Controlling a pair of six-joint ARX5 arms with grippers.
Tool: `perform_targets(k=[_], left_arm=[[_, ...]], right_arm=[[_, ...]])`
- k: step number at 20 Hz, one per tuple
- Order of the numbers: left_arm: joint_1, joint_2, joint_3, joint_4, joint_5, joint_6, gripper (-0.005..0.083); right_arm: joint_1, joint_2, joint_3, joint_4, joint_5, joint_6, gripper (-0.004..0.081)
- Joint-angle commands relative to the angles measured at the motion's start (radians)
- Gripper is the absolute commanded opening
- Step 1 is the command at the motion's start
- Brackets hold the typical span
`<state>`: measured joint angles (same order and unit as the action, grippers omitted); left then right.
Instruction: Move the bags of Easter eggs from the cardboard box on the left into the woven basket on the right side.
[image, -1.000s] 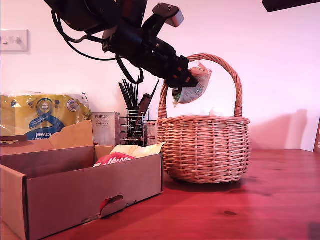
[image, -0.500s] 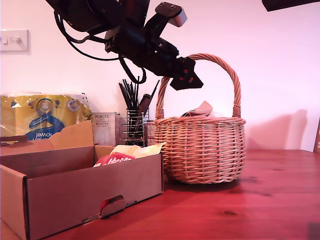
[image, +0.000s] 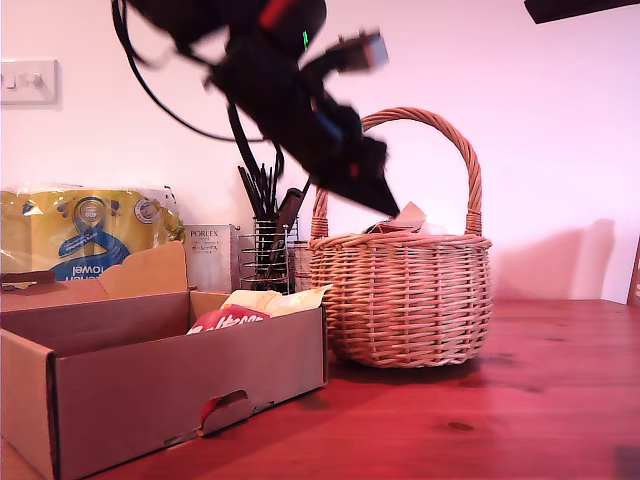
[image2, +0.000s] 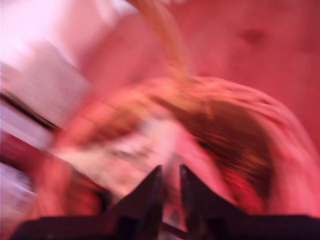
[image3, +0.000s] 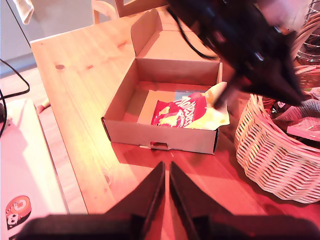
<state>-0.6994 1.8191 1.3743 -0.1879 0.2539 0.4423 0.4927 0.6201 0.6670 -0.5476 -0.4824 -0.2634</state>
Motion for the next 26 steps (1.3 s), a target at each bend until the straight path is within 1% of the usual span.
perform_targets(k=[1,3,6,8,10,12,14,15,18,19,21,26], left_arm=[[0.000,-0.060,-0.011,-0.043,0.023,-0.023,-0.0023],[0.000,-0.119,-0.064,-0.036,0.052,-0.016,-0.0023],[0.003,-0.223,-0.195,0.004,0.052,-0.036,-0.0023],[0.023,-0.299,-0.289,0.024,0.052,-0.036,-0.0023],[0.053,-0.372,-0.369,0.056,0.052,-0.067,-0.0023],[0.095,-0.430,-0.418,0.068,0.052,-0.088,-0.0023],[0.148,-0.471,-0.441,0.042,0.065,-0.087,-0.0023],[0.179,-0.484,-0.443,0.011,0.100,-0.072,-0.0023],[0.274,-0.493,-0.443,-0.097,0.255,-0.022,-0.0023],[0.307,-0.491,-0.443,-0.137,0.283,-0.002,-0.0023],[0.355,-0.491,-0.443,-0.172,0.307,0.038,-0.0023],[0.415,-0.482,-0.443,-0.144,0.311,0.046,-0.0019]], right_arm=[[0.002,0.006,-0.014,0.001,0.010,-0.007,-0.0013],[0.002,0.020,-0.014,0.000,0.021,-0.025,-0.0013],[0.002,0.036,-0.014,0.001,0.028,-0.024,-0.0013],[0.002,0.036,-0.014,0.000,0.081,-0.016,-0.0013],[0.002,0.036,-0.014,-0.003,0.112,-0.013,-0.0013],[-0.002,0.036,-0.014,-0.006,0.154,0.002,-0.0013],[-0.013,0.036,-0.014,-0.014,0.152,0.005,-0.0013],[-0.016,0.036,-0.014,-0.014,0.152,0.005,-0.0013],[-0.016,0.036,-0.014,-0.014,0.142,0.004,-0.0013],[-0.016,0.036,-0.014,-0.015,0.140,0.004,-0.0013],[-0.016,0.036,-0.014,-0.015,0.140,0.004,-0.0013],[-0.016,0.036,-0.014,-0.014,0.140,0.004,-0.0013]])
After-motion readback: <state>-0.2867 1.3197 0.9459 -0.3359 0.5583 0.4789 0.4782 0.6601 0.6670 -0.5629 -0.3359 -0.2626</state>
